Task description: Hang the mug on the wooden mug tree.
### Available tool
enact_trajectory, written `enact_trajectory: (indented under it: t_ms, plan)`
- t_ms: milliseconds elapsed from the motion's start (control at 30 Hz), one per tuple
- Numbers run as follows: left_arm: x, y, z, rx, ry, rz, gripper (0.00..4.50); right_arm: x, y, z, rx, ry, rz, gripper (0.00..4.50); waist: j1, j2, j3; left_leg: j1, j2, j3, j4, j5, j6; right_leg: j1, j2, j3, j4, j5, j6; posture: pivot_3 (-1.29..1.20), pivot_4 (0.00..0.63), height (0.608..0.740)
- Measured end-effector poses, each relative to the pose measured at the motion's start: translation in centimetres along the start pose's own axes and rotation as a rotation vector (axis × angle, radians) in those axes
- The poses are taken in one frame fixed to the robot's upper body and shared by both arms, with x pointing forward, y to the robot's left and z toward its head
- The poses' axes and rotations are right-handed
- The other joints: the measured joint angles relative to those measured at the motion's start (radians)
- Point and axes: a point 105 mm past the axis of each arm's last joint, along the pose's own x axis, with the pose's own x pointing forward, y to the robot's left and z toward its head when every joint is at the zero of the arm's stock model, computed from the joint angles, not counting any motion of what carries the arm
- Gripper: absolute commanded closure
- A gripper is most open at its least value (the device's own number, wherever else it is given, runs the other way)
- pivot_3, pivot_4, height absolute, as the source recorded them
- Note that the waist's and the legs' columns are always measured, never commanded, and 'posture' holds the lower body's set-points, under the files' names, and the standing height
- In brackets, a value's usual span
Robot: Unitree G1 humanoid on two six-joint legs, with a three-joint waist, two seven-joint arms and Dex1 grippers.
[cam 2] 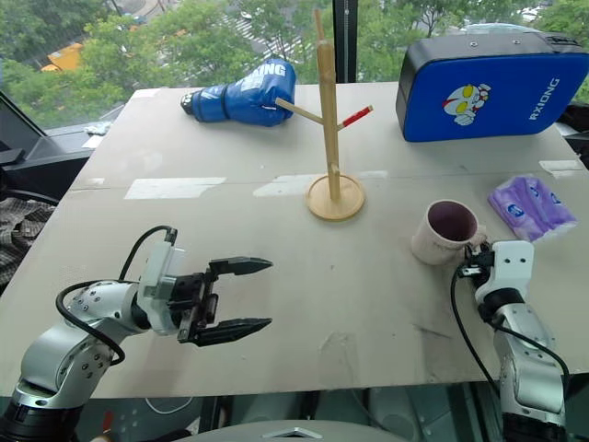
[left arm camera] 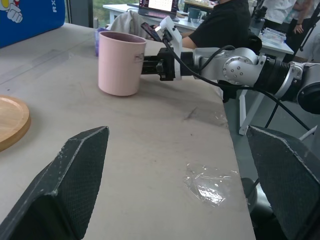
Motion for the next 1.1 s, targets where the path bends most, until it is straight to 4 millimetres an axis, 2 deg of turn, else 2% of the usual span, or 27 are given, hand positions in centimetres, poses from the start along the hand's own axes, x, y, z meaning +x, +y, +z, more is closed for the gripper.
enact_trajectory:
  t_ms: [133, 200, 333, 433, 500, 633, 800, 933, 1000, 1100]
  plan:
    - [0.0, 1.1, -0.3, 0.004, -0.046, 0.092, 0.0, 0.2, 0.3, 0.7, -0.031, -0.013, 0.063, 4.44, 0.0, 0.0, 0.0, 0.0, 0.0, 0.0, 0.0, 0.0, 0.0, 0.0, 0.0, 0.0, 0.0, 0.0, 0.0, 0.0, 0.15, 0.74]
    - [-0.2, 2.0, -0.4, 0.014, -0.09, 0.176, 0.0, 0.5, 0.5, 1.9, -0.059, -0.04, 0.119, 4.44, -0.002, 0.0, 0.0, 0.0, 0.0, 0.001, 0.0, 0.0, 0.0, 0.0, 0.0, 0.0, 0.0, 0.0, 0.0, 0.0, 0.15, 0.74]
    - [-1.8, 3.4, -0.7, 0.022, -0.226, 0.329, 0.0, 2.2, 2.0, 7.5, -0.14, -0.16, 0.333, 4.44, -0.009, 0.001, 0.001, 0.001, 0.0, 0.002, 0.001, 0.0, 0.0, 0.0, 0.001, 0.001, 0.001, 0.0, 0.0, 0.0, 0.15, 0.74]
    - [-3.3, 3.8, -0.8, 0.019, -0.258, 0.353, 0.0, 3.5, 3.2, 12.5, -0.234, -0.246, 0.517, 4.44, -0.008, 0.0, 0.002, 0.0, 0.001, 0.001, 0.001, 0.0, 0.001, 0.001, 0.001, -0.001, 0.0, 0.0, 0.0, 0.0, 0.15, 0.74]
    - [-4.1, 4.2, -0.5, 0.019, -0.267, 0.362, 0.0, 4.5, 3.7, 14.7, -0.275, -0.268, 0.616, 4.44, -0.003, -0.002, 0.003, 0.0, 0.001, 0.0, 0.001, -0.001, 0.001, 0.001, 0.001, -0.001, 0.0, 0.0, 0.0, 0.0, 0.15, 0.74]
    - [-4.9, 4.6, 0.1, 0.012, -0.271, 0.37, 0.0, 6.6, 4.2, 16.5, -0.31, -0.236, 0.762, 4.44, 0.0, -0.003, 0.004, -0.002, 0.0, 0.0, 0.002, 0.0, 0.001, -0.001, -0.001, -0.001, -0.002, 0.0, 0.0, 0.0, 0.15, 0.74]
    - [-2.1, 3.1, 0.9, -0.002, -0.298, 0.343, 0.0, 9.5, 4.5, 19.0, -0.404, -0.208, 0.906, 4.44, -0.003, -0.004, 0.006, -0.004, 0.0, 0.001, 0.0, -0.001, 0.001, -0.002, -0.002, 0.0, -0.005, 0.0, 0.0, 0.0, 0.15, 0.74]
    - [-1.6, 1.7, 0.8, -0.021, -0.296, 0.379, 0.0, 11.3, 5.3, 18.9, -0.451, -0.172, 0.98, 4.44, -0.007, -0.004, 0.006, -0.007, 0.0, 0.003, -0.002, 0.0, 0.001, -0.009, -0.001, 0.002, -0.003, 0.0, 0.0, 0.0, 0.15, 0.74]
    - [-1.3, 1.3, 1.0, -0.021, -0.298, 0.387, 0.0, 11.6, 5.8, 18.8, -0.464, -0.164, 1.009, 4.44, -0.006, -0.004, 0.006, -0.008, 0.001, 0.004, -0.001, 0.0, 0.001, -0.011, -0.001, 0.002, -0.001, 0.0, 0.0, 0.0, 0.15, 0.74]
    - [0.4, -0.1, 1.8, -0.017, -0.312, 0.396, 0.0, 11.9, 7.3, 19.4, -0.499, -0.183, 1.071, 4.44, -0.006, -0.004, 0.006, -0.01, 0.0, 0.005, 0.0, 0.0, 0.001, -0.012, -0.001, 0.004, -0.001, 0.0, 0.0, 0.0, 0.15, 0.74]
